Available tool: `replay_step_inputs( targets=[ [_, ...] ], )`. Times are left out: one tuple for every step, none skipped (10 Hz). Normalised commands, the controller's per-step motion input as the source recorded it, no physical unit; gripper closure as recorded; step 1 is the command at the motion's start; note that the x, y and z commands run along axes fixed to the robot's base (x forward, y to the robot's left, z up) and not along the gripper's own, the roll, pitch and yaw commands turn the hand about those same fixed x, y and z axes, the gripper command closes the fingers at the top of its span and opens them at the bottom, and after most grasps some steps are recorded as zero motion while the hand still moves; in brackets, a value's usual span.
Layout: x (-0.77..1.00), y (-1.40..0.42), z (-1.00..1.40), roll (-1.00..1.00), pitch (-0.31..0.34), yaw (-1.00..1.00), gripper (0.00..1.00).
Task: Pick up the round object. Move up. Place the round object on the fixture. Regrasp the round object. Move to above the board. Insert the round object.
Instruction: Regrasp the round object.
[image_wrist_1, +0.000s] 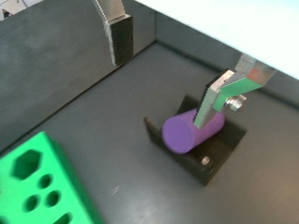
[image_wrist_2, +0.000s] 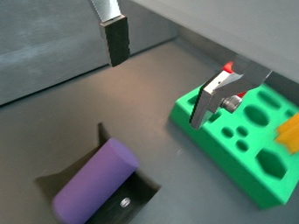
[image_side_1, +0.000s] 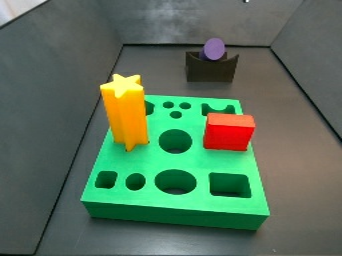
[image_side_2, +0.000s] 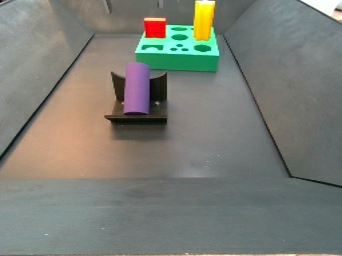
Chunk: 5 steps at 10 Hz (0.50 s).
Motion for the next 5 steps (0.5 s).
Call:
replay_step_inputs(
  targets=[
    [-0.02,-0.02,0.0,1.0,-0.003,0.03,0.0],
    [-0.02,-0.01,0.0,1.0,-0.003,0.03,0.0],
    [-0.02,-0.02,0.01,1.0,-0.002,0.03,0.0],
    [-0.01,-0.02,0.01,1.0,0.0,0.03,0.0],
    [0.0,-0.02,0.01,1.0,0.006,0.04,0.0]
  ],
)
